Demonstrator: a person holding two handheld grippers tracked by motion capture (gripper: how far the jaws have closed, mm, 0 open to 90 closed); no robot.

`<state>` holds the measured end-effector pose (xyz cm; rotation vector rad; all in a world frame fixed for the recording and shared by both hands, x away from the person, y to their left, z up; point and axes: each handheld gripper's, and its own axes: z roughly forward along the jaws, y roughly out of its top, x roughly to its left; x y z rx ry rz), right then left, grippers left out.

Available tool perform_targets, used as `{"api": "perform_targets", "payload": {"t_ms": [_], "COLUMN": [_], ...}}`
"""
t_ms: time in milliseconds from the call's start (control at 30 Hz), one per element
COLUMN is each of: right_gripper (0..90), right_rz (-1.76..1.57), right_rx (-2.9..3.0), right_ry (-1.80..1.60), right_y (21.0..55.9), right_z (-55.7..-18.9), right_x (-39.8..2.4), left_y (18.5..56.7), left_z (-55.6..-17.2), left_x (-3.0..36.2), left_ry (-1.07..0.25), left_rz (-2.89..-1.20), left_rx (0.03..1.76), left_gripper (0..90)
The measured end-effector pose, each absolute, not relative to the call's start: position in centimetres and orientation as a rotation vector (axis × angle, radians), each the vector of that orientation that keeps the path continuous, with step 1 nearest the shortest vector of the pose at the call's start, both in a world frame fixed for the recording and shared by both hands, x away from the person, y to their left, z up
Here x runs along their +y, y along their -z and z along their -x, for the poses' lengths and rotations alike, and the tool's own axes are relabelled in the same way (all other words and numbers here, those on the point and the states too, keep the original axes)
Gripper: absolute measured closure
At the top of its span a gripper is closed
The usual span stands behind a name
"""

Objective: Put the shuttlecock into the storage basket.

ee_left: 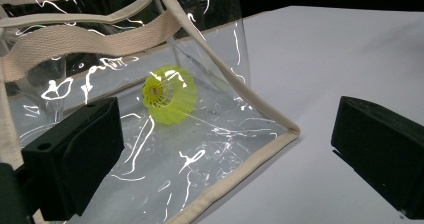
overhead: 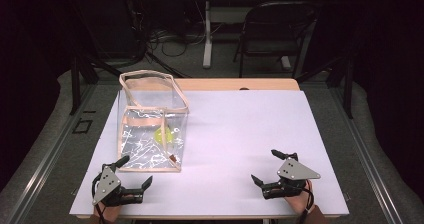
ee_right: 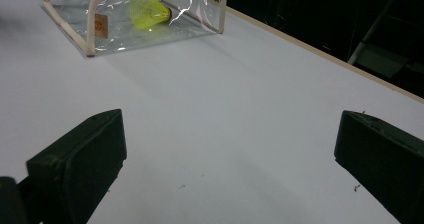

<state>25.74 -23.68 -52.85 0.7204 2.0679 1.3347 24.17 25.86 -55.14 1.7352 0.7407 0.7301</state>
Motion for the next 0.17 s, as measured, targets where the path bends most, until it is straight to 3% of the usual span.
{"api": "perform_targets", "payload": {"t_ms": [167], "right_gripper": [0.0], "right_rz": [-0.738], "right_rx": [2.059], "right_ry": [-1.348], "right_y": [53.0], "right_z": [-25.61], "right_x": [-23.98], "left_y": [55.14], "left_z": [-24.28], "left_x": [25.79], "left_ry": [-0.728], "left_rz": [-1.736], "left_rx": [0.736], "left_gripper": [0.1]}}
